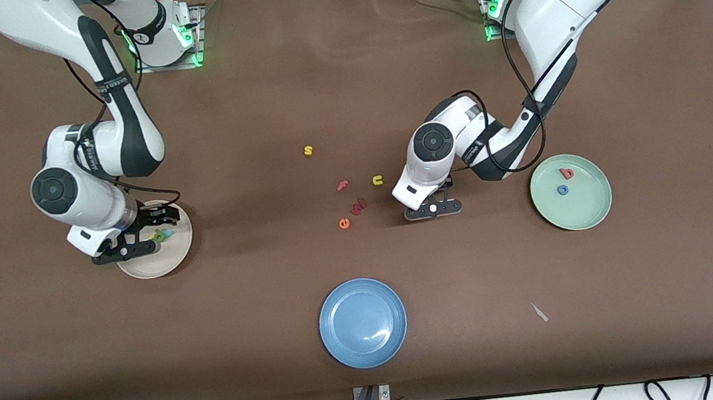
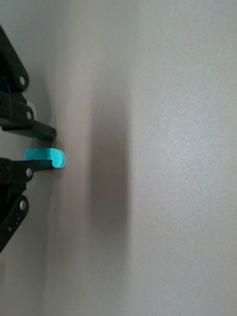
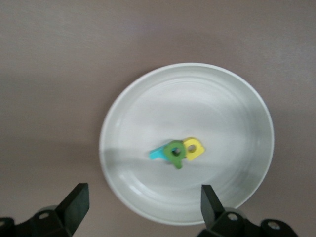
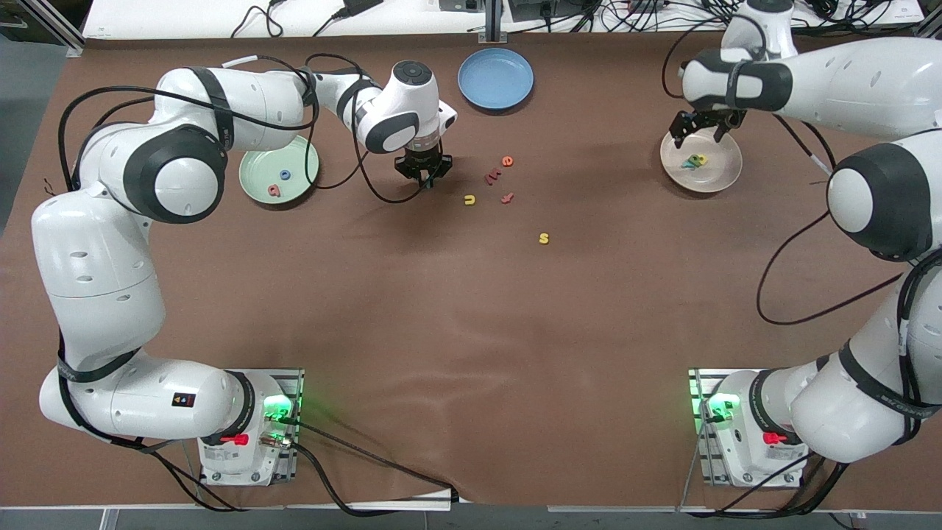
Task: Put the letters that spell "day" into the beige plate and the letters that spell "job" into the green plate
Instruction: 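Place the green p on the beige plate while the left gripper lifts the cyan r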
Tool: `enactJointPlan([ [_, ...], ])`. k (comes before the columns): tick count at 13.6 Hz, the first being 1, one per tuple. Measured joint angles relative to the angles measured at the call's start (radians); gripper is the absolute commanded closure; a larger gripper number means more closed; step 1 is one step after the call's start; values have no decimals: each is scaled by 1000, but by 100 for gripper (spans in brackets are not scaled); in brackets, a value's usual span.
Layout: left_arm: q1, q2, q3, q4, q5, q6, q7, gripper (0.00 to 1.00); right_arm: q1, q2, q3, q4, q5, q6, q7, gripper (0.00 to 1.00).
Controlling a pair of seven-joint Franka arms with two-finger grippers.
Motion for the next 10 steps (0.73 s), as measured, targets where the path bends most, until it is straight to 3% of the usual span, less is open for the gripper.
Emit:
enactJointPlan([
  [6, 12, -8, 6, 16, 0, -17, -1, 100, 16, 0, 10, 153, 12, -301, 178, 0],
  [10, 31, -74, 7, 35, 7, -161, 50, 100, 34, -11, 11, 233, 5, -430, 228, 0],
])
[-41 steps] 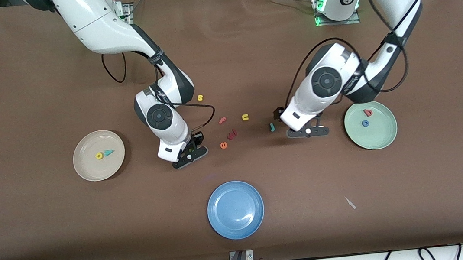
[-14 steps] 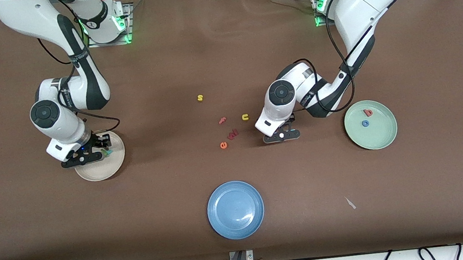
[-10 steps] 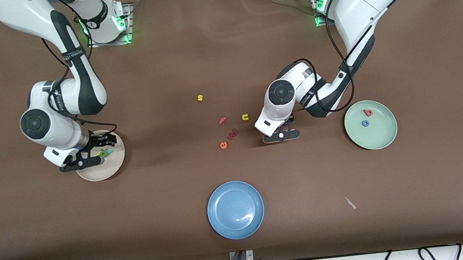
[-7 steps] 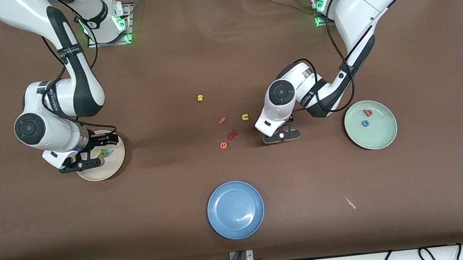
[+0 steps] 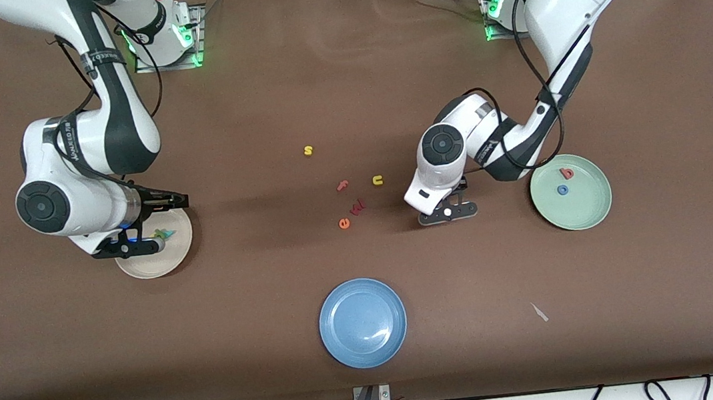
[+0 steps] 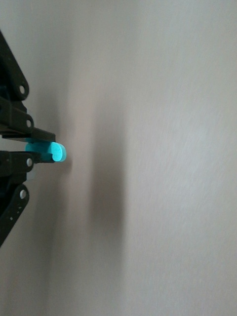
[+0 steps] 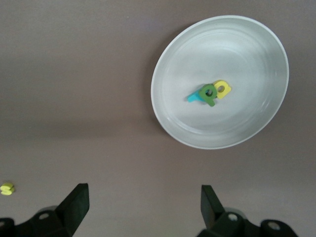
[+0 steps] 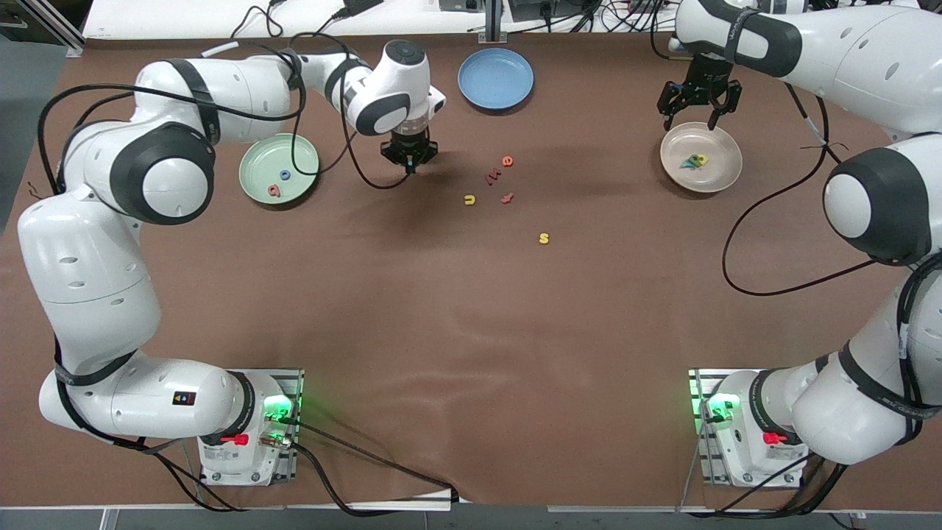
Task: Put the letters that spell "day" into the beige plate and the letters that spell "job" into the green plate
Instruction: 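Place the green p on the beige plate while the left gripper lifts the cyan r, then lower the cyan r onto the green plate and open the left gripper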
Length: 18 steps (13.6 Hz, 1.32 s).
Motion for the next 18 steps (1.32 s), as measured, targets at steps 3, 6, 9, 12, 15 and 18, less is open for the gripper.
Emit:
enactJointPlan([
  [3, 72, -73, 5, 2, 0, -126, 84, 100, -65, -49, 78, 6, -59, -38, 10, 0],
  [6, 172, -105, 9, 1, 0, -165, 224, 100, -279, -120, 302, 7, -144, -62, 12, 0],
  [9, 287, -107, 12, -1, 1, -170, 467, 100, -451, -199, 449, 10, -183, -85, 0, 0],
  [12, 400, -99, 14, -12, 1, -170, 661, 100, -492, -290, 469, 11, -213, -127, -24, 0],
  [15, 436, -63, 13, -28, 1, -166, 703, 100, -493, -348, 443, 13, -213, -166, -28, 0],
  [18, 429, -28, 4, -31, 1, -158, 703, 100, -493, -354, 399, 57, -212, -229, -51, 0],
])
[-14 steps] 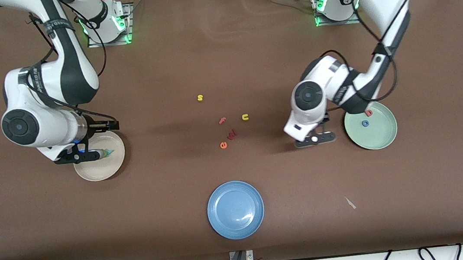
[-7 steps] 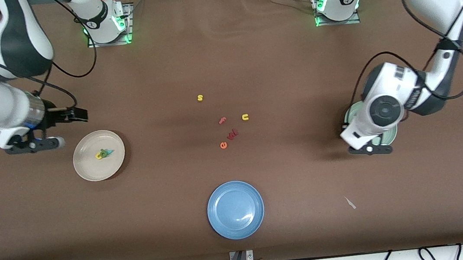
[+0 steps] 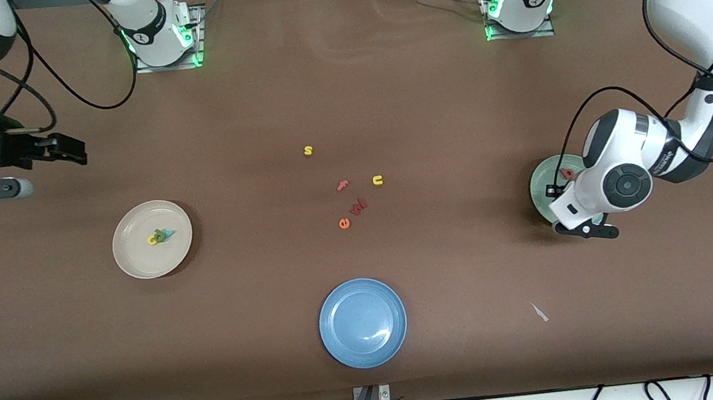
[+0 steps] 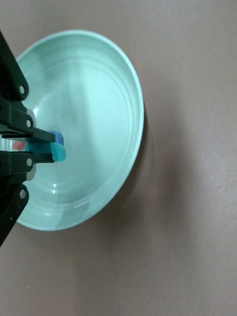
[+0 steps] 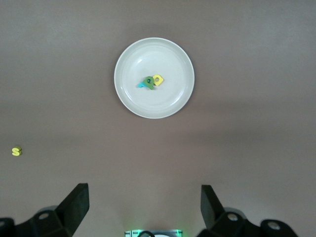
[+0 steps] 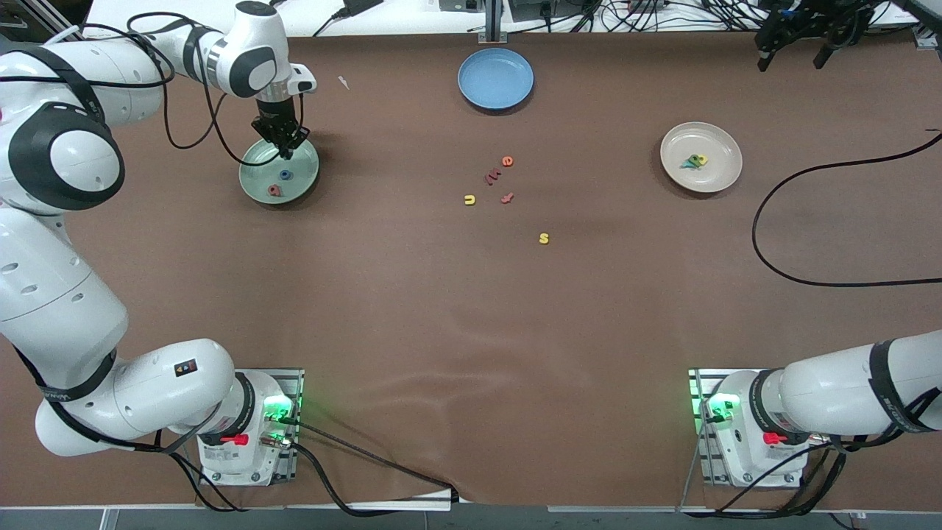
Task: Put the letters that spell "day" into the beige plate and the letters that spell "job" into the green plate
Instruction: 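Lower the cyan r onto the green plate and open the left gripper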
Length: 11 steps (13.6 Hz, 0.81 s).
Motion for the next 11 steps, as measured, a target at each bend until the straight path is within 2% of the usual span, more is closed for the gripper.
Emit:
enactJointPlan([
  [2, 1, 19, 0, -1, 0, 19, 0, 100, 0, 0, -23, 24, 1, -22, -31, 0],
  [3, 6, 31, 1, -1, 0, 29, 0, 92, 0, 0, -25, 33, 2, -28, -34, 0],
  [5, 14, 45, 2, -1, 0, 42, 0, 13, 2, 0, -25, 44, 8, -34, -34, 0],
  [6, 15, 47, 2, -1, 0, 43, 0, 0, 3, 0, -24, 45, 17, -34, -34, 0],
  [11, 17, 45, -3, 11, -36, 44, -1, 0, 3, 4, -24, 45, 32, -34, -34, 0],
])
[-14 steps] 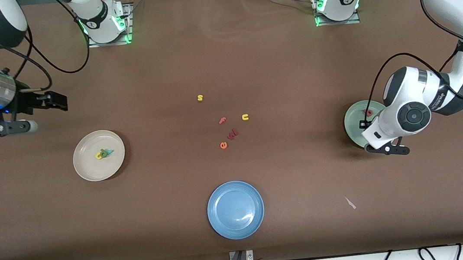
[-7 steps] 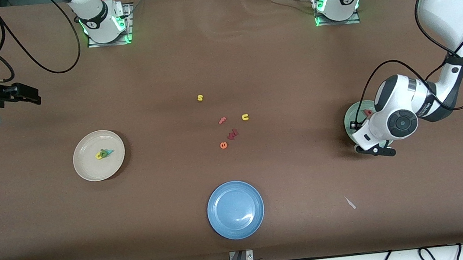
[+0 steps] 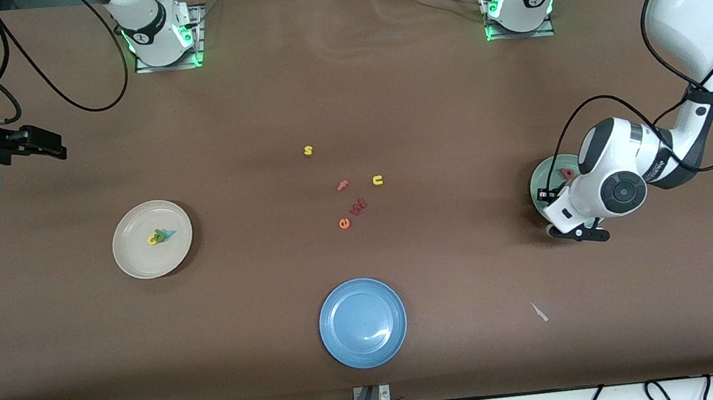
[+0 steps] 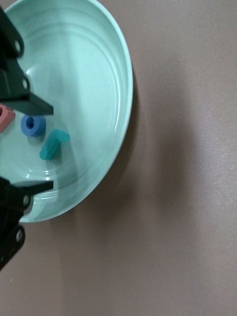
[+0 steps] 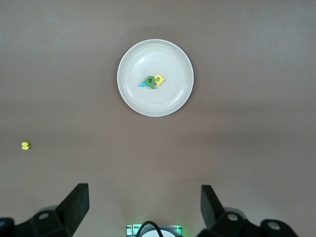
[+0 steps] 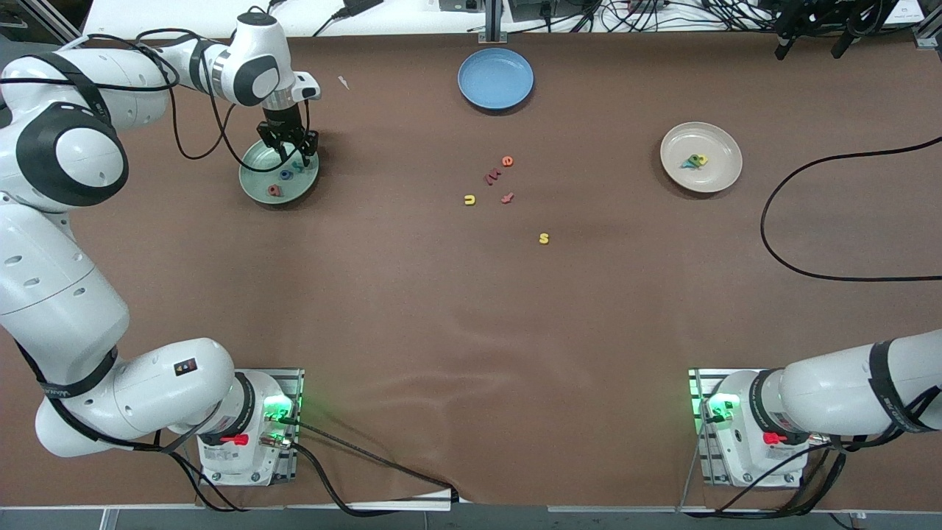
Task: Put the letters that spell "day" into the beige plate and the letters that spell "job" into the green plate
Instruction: 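Lower the cyan r onto the green plate and open the left gripper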
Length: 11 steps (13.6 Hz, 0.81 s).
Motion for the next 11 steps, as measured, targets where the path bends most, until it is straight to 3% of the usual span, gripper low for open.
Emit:
enactJointPlan([
  [3, 9, -46, -36, 27, -21, -40, 0, 0, 0, 0, 0, 0, 0, 0, 1, 0],
  [7, 9, -227, -87, 104, -149, -192, -1, 0, 0, 1, 0, 0, 2, 2, 2, 0],
  [11, 9, -299, -135, 318, -188, -446, -1, 0, 0, 2, 0, 1, 6, 26, 2, 0],
])
